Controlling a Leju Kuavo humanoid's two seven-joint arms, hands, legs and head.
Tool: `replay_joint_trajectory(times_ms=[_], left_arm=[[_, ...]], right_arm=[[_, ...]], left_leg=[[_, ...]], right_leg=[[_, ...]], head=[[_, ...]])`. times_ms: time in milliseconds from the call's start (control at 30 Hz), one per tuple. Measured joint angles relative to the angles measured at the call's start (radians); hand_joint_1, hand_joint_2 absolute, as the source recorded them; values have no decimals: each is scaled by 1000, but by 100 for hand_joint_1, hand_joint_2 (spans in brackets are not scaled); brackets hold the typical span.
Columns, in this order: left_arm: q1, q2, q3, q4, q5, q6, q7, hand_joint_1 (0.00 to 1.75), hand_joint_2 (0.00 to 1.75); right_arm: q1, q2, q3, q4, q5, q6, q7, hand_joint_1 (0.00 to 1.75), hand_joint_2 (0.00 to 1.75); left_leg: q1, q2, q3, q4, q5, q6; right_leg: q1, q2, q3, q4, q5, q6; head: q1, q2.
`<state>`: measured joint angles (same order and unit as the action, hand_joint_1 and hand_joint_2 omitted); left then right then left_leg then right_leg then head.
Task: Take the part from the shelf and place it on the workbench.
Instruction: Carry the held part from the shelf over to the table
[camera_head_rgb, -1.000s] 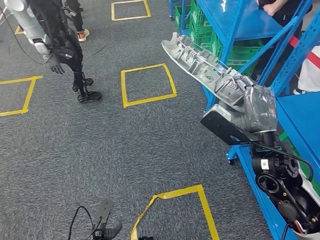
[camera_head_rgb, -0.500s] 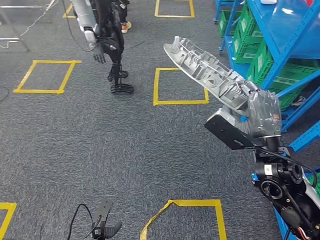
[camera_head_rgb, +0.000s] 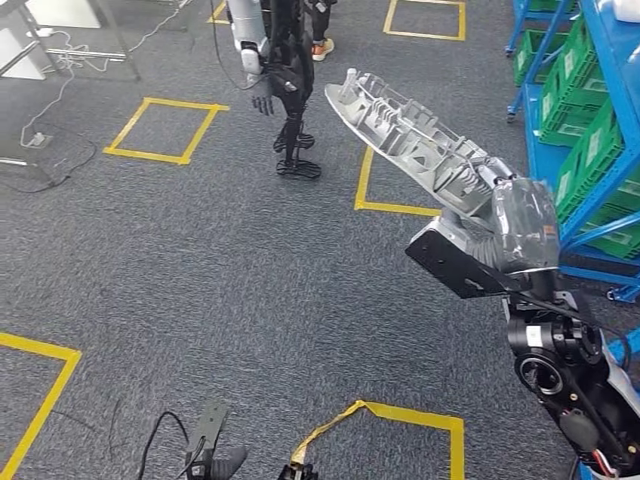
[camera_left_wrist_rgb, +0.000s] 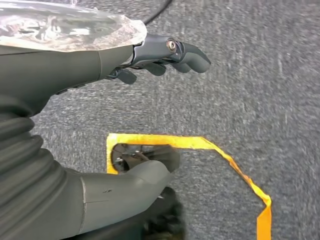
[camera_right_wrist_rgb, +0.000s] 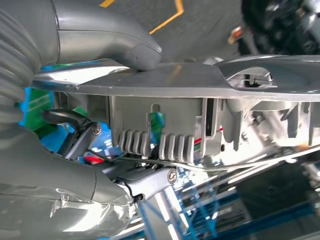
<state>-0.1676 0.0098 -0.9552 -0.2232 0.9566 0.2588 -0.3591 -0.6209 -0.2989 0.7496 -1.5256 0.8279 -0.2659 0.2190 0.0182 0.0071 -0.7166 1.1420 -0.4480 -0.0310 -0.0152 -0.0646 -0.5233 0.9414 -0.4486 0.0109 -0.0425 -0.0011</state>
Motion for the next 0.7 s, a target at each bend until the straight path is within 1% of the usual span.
replay_joint_trajectory(times_ms=[33, 67, 100, 133, 167, 200, 233, 267, 300, 333, 367, 400, 433, 467, 500, 533, 567, 600, 633, 667, 700], left_arm=[[-1, 0, 0, 0, -2, -1, 1, 0, 175], [-1, -1, 0, 0, -3, -3, 1, 0, 175], [-1, -1, 0, 0, -3, -6, 2, 0, 175], [-1, -1, 0, 0, -3, -9, 3, 0, 175], [-1, -1, 0, 0, -4, -12, 4, 0, 175], [0, 0, 0, 0, -4, -14, 4, 0, 175], [1, 1, 0, 0, -4, -15, 4, 0, 175], [1, 2, 0, 0, -4, -15, 4, 0, 175], [0, 3, 0, 0, -4, -15, 4, 0, 175], [-1, 3, 0, 0, -5, -17, 4, 0, 175], [-2, 3, 0, 0, -5, -19, 4, 0, 175], [-2, 3, 0, 0, -5, -21, 4, 0, 175], [-2, 3, 0, 0, -6, -22, 4, 0, 175], [-1, 3, 0, 0, -6, -23, 5, 0, 175], [-1, 3, 0, 0, -6, -23, 5, 0, 175], [-1, 3, 0, 0, -6, -23, 5, 0, 175], [-1, 2, 0, 0, -6, -23, 5, 0, 175], [-1, 1, 0, 0, -6, -24, 5, 0, 175], [-1, 0, 0, 0, -6, -24, 5, 0, 175], [0, -1, 0, 0, -6, -24, 5, 0, 175], [1, -1, 0, 0, -6, -24, 5, 0, 175]], right_arm=[[0, 0, 0, 0, 0, 0, -2, 175, 175], [-1, 0, 0, 1, 0, 0, -3, 175, 175], [-2, 0, -1, 1, 0, 0, -3, 175, 175], [-3, 0, -1, 1, -1, 0, -4, 175, 175], [-3, 0, -1, 1, -1, -1, -5, 175, 175], [-3, 0, -1, 1, -1, -1, -5, 175, 175], [-3, 0, -1, 1, -2, -1, -6, 175, 175], [-3, 0, -1, 0, -2, -1, -6, 175, 175], [-3, 0, -1, 0, -2, -1, -6, 175, 175], [-2, 0, -1, 0, -2, -1, -6, 175, 175], [-1, -1, -1, 1, -2, -1, -6, 175, 175], [2, -1, -1, 1, -2, -1, -6, 175, 175], [4, -1, -1, 1, -2, -1, -6, 175, 175], [7, -1, -1, 1, -3, -1, -6, 175, 175], [8, -1, -1, 0, -3, 0, -6, 175, 175], [9, -1, -1, 0, -4, 0, -6, 175, 175], [8, -2, -1, 0, -4, 0, -6, 175, 175], [7, -2, -2, 0, -4, 0, -5, 175, 175], [6, -2, -2, 0, -4, 0, -5, 175, 175], [5, -2, -2, 0, -4, 0, -5, 175, 175], [4, -2, -1, -1, -4, 0, -5, 175, 175]], left_leg=[[-1, 18, 42, -79, 28, 1], [-3, 32, 75, -142, 49, 5], [-6, 41, 95, -178, 59, 12], [-10, 41, 99, -189, 59, 19], [-13, 30, 99, -188, 60, 27], [-12, 21, 100, -188, 59, 35], [-11, 10, 102, -190, 59, 40], [-10, 1, 105, -192, 58, 47], [-8, -8, 109, -194, 58, 53], [-8, -18, 111, -194, 57, 57], [-10, -28, 111, -194, 57, 60], [-12, -40, 112, -194, 56, 62], [-14, -53, 113, -193, 56, 63], [-16, -68, 115, -193, 56, 64], [-18, -83, 118, -193, 55, 64], [-18, -98, 120, -193, 55, 64], [-18, -111, 121, -193, 55, 64], [-17, -123, 120, -192, 55, 62], [-15, -133, 116, -192, 57, 59], [-12, -144, 111, -193, 59, 54], [-10, -156, 107, -194, 63, 47]], right_leg=[[0, -10, 2, 0, -3, 4], [3, -20, 4, 1, -6, 9], [6, -27, 6, 2, -10, 15], [8, -33, 9, 2, -12, 20], [10, -41, 12, 1, -14, 26], [8, -45, 16, -1, -17, 32], [4, -35, 16, 4, -25, 37], [1, -15, 9, 24, -41, 41], [-2, 11, -11, 68, -66, 42], [-2, 37, -44, 136, -99, 42], [-1, 51, -84, 217, -131, 41], [1, 57, -124, 290, -153, 39], [4, 61, -151, 334, -158, 36], [6, 63, -159, 337, -143, 32], [9, 68, -147, 297, -109, 26], [11, 83, -119, 223, -62, 18], [13, 110, -88, 146, -24, 11], [13, 134, -62, 81, 3, 5], [15, 152, -42, 38, 15, 1], [15, 157, -33, 22, 13, -1], [16, 148, -28, 14, 12, -1]], head=[[-2, 0], [-2, 0], [-2, 0], [0, 0], [2, 0], [3, 0], [5, 0], [7, 0], [9, 0], [12, 0], [14, 0], [15, 0], [15, 0], [15, 0], [15, 0], [15, 0], [15, 0], [15, 0], [16, 0], [16, 0], [17, 0]])
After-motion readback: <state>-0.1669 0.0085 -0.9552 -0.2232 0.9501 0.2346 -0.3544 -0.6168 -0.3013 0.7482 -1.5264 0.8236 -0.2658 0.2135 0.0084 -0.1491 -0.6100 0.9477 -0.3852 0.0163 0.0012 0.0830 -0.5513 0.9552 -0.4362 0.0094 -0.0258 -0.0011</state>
